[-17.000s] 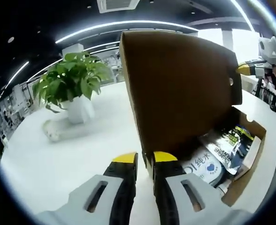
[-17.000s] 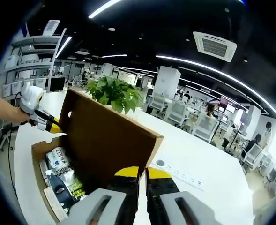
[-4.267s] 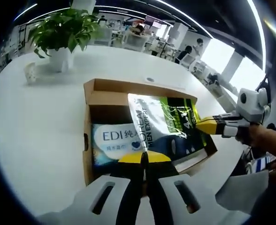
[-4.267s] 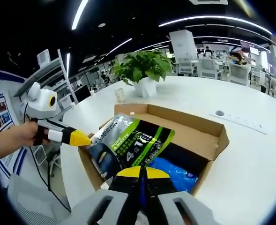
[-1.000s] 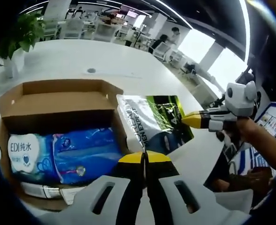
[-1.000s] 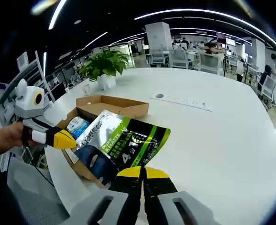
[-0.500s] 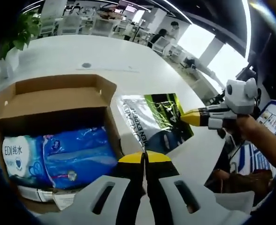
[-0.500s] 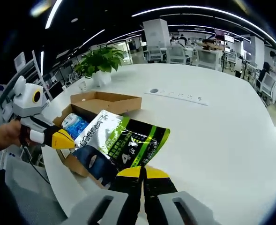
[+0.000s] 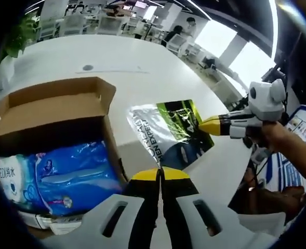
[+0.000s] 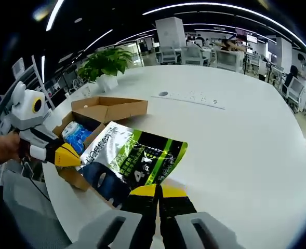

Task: Operate the shoe box by opening the lid, removing the specified soft item, and placing it in the target area until the item is outside and the box remains undamaged.

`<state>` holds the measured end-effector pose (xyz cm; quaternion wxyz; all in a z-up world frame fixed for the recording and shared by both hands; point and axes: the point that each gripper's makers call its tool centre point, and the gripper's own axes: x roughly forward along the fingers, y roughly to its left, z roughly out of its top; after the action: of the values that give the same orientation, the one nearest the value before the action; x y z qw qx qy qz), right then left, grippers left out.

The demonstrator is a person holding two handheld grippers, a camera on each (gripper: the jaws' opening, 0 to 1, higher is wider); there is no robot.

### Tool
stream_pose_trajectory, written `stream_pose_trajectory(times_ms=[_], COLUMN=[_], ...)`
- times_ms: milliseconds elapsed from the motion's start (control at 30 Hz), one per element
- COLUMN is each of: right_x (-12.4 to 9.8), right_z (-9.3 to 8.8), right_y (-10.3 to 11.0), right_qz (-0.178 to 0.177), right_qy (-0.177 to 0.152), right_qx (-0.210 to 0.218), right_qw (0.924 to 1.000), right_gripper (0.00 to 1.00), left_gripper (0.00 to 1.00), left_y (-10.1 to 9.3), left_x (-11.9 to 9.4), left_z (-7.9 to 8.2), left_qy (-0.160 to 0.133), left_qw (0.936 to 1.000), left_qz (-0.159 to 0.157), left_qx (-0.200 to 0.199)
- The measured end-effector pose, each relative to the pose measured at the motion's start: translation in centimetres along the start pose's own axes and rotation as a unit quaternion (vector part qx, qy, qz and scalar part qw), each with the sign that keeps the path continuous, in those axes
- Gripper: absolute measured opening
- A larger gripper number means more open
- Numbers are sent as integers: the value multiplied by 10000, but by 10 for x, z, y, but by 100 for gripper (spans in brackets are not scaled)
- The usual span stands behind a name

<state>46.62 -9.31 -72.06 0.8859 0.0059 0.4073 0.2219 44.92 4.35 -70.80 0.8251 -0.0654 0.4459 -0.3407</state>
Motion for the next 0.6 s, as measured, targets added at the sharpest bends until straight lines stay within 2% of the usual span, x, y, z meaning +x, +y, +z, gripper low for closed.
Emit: stream_pose_trajectory(times_ms=[333, 600], right_x=[6, 11], right_z=[-14, -24], right_y=[-15, -27], right_qz=[-63, -137], right_qy=[85, 140], right_qx=[115, 168], right_qw=[9999, 9997], right_gripper=[0, 0], left_gripper=[0, 0], left_y=[-7, -12], left_x=[15, 31], left_z=[-4, -8], left_qy=[127, 301], left_qw=[9999, 9992], left_qz=[-1, 54], left_qx=[37, 246])
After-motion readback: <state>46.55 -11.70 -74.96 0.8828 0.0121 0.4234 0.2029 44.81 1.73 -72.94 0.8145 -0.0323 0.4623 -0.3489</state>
